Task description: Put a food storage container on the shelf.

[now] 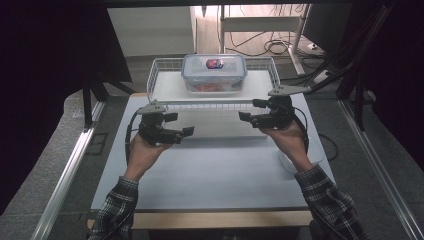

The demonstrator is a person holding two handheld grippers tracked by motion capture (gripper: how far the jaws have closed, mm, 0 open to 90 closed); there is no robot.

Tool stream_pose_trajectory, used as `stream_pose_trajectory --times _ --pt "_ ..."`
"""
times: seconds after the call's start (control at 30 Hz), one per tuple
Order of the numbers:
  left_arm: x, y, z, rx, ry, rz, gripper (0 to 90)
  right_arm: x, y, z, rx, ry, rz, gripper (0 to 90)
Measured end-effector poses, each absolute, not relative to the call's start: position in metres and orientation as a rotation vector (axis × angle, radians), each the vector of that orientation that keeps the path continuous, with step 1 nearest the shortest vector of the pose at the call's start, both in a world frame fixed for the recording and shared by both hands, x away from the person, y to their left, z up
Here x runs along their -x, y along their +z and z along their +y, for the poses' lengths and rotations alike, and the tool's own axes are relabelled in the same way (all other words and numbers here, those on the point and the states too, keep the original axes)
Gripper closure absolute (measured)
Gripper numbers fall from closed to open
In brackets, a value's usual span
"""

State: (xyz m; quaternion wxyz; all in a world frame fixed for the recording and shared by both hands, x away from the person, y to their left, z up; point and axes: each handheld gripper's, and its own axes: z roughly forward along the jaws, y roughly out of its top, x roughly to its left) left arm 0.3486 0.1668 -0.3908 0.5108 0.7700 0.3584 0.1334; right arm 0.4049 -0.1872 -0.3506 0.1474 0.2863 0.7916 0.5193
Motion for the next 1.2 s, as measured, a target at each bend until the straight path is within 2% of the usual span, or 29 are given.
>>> stream_pose_trajectory --times 0.33,0.7,0.93,1.07,1.2 --pt "-0.318 -0.422 0.149 -1.884 0.327 0.805 2.9 -0.373 -0.377 -0.188 -0.775 1.518 2.327 14.0" --pt "-0.302 -0.444 0.135 -1.927 0.362 0.75 1.9 -0.352 -0.404 -0.198 -0.765 1.518 2.345 8.5" --pt "-0.293 -0.464 0.143 -1.878 0.312 0.812 1.8 -0.344 -0.418 -0.204 -0.785 1.518 2.35 5.3" --pt "-0.285 -0.473 0.147 -1.905 0.378 0.852 2.9 -0.338 -0.425 -0.209 -0.784 1.509 2.351 4.9" --pt "-0.278 -0.478 0.149 -1.918 0.388 0.862 2.9 -0.331 -0.433 -0.212 -0.793 1.5 2.361 4.6"
